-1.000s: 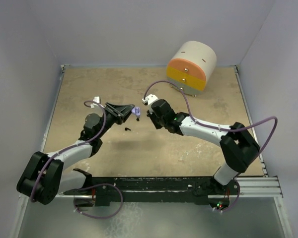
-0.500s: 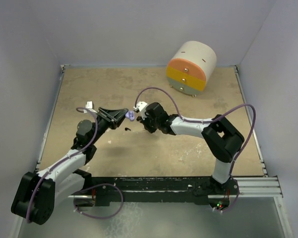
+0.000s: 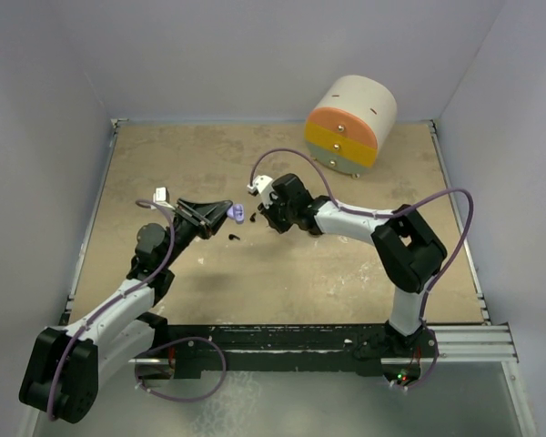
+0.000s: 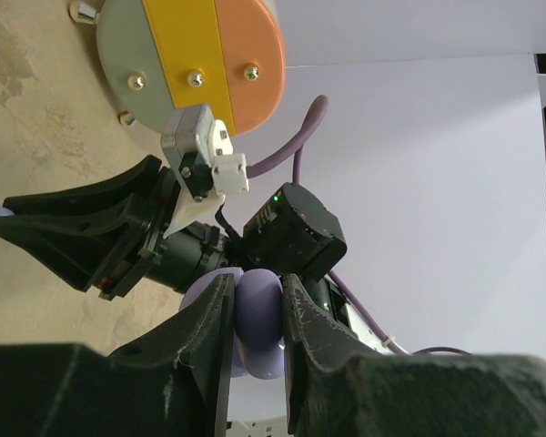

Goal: Insert the wireless bluetooth earbuds into the charging case
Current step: Place the earbud at the center of the board.

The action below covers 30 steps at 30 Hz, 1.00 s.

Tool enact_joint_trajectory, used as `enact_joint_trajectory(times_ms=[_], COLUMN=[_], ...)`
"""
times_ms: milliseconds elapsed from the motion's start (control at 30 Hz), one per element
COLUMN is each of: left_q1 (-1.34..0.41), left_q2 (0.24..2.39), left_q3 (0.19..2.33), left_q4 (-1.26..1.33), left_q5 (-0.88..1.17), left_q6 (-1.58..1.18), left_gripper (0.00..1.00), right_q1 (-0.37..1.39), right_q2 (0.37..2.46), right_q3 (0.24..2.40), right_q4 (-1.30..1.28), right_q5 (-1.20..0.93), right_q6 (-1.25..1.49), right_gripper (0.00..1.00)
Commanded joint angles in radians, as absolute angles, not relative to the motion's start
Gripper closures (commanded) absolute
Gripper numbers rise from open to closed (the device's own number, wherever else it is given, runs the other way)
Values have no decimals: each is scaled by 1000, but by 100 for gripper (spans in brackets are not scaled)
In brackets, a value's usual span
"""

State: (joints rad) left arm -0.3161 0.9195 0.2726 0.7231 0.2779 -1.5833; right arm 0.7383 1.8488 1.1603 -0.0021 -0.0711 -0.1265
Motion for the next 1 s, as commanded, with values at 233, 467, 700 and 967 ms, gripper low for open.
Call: enact_joint_trajectory(times_ms=[233,467,700,967], left_q1=[-305,-305,-304,-305], left_q2=[892,889,912,944], left_q3=[277,302,317,324], left_q4=[771,738,725,731], left_q5=[296,287,286,284], left_q6=[-1607,-1590,-1571,-1562], left_gripper=[100,100,100,100], right_q1=[676,679,689,684], right_q2=[1821,1781,1707,1691], right_q3=[1234,1270,1184,1084], right_q4=[-44,-18,-90,17], right_q5=[-80,115,189,19], right_q6=[-134,162,269,282], right_gripper=[52,47,48,44])
